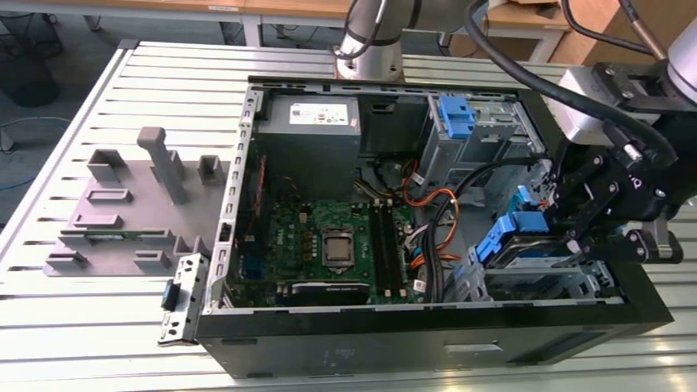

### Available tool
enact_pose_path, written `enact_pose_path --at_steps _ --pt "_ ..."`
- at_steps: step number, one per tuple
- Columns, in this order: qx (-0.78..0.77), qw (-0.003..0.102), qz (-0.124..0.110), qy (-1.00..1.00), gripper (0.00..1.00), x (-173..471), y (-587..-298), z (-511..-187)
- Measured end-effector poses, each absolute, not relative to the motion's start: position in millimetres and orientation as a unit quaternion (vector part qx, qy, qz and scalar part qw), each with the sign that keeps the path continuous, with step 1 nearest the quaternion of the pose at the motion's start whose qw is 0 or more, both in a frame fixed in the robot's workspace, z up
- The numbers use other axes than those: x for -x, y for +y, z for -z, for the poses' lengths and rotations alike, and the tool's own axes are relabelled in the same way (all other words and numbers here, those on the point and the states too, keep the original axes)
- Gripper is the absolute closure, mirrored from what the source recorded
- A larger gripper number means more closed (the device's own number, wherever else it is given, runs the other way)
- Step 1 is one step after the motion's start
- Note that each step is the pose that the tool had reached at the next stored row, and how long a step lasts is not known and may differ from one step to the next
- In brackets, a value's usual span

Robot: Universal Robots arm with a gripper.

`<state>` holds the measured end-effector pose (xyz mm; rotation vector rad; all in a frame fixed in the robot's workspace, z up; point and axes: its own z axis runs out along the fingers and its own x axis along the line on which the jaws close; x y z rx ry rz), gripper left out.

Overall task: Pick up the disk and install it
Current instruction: 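Insert the disk into the insertion slot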

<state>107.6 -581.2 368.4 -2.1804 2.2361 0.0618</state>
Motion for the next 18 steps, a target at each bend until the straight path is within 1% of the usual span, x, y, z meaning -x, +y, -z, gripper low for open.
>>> enact_pose_path --at_steps 9,10,18 --pt "0.698 0.009 -0.020 0.716 0.64 -107.7 -581.5 -366.2" --pt "0.698 0.009 -0.020 0.716 0.58 -107.7 -581.4 -366.7" --pt "0.698 0.009 -0.020 0.716 0.58 -107.6 -581.4 -366.6"
